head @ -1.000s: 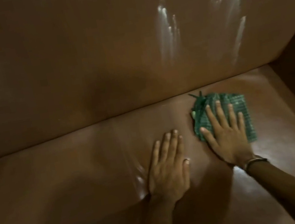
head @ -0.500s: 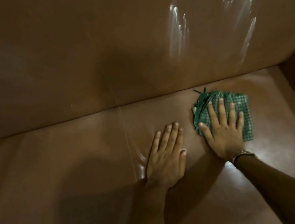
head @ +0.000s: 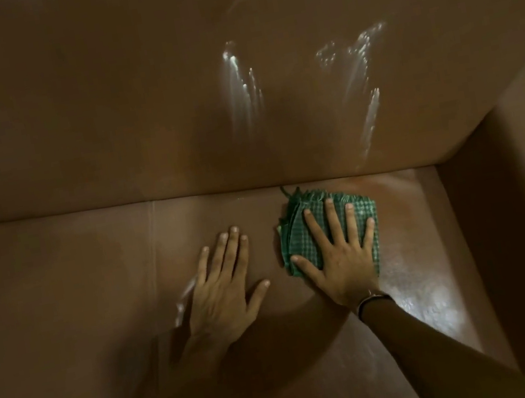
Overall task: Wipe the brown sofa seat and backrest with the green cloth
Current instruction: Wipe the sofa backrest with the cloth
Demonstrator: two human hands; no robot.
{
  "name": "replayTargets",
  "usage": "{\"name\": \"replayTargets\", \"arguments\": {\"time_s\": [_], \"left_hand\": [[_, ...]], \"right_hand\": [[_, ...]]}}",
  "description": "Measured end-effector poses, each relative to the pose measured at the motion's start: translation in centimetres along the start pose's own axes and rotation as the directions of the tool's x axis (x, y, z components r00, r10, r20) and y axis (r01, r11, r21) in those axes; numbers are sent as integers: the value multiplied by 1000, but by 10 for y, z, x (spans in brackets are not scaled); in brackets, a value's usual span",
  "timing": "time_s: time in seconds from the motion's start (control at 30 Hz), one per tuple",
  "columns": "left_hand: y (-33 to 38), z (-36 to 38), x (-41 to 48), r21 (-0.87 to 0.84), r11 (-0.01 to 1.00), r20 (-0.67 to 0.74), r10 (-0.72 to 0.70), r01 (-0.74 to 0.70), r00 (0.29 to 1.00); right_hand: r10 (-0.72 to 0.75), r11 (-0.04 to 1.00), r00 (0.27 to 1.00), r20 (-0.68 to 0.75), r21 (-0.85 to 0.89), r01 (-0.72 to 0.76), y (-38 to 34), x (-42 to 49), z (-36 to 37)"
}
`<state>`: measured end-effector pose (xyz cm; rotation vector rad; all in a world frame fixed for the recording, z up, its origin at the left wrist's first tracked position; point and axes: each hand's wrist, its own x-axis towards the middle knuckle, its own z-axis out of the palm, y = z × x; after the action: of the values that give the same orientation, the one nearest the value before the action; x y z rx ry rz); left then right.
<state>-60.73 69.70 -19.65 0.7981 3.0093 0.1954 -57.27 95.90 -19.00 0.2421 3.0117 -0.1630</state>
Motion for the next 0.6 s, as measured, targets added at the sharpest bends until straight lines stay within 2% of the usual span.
{"name": "replayTargets", "arguments": {"time_s": [0.13,0.27,0.33,0.4,0.43,0.47,0.5,0.53,0.6], "left_hand": [[1,9,2,41,999,-34,-8,9,999],[3,10,0,62,998,-6,-26,26,1000],[6,6,0,75,997,19,-27,26,999],[8,2,0,87,996,45,-26,22,999],[8,0,1,84,996,45,-20,17,999],[8,-3,4,76,997,27,-3,1,1000],[5,-7,10,70,997,-9,27,-26,1000],[1,-13,19,69,996,-53,55,-52,997],[-9,-34,47,57,997,-146,66,-58,987]], "right_hand": [[3,1000,999,-54,-7,-3,4,0,7],[-2,1000,1000,-18,-1,2,1,-8,3],[6,998,1000,-2,63,-6,2,-14,-1],[92,961,996,14,259,-92,-4,-20,-5],[192,890,981,21,419,-183,-10,-19,-10],[320,758,946,49,585,-287,-16,-16,-19],[443,585,892,93,723,-367,-22,-9,-31],[547,420,830,111,821,-386,-27,1,-47],[730,213,682,49,932,-295,-34,26,-81]]}}
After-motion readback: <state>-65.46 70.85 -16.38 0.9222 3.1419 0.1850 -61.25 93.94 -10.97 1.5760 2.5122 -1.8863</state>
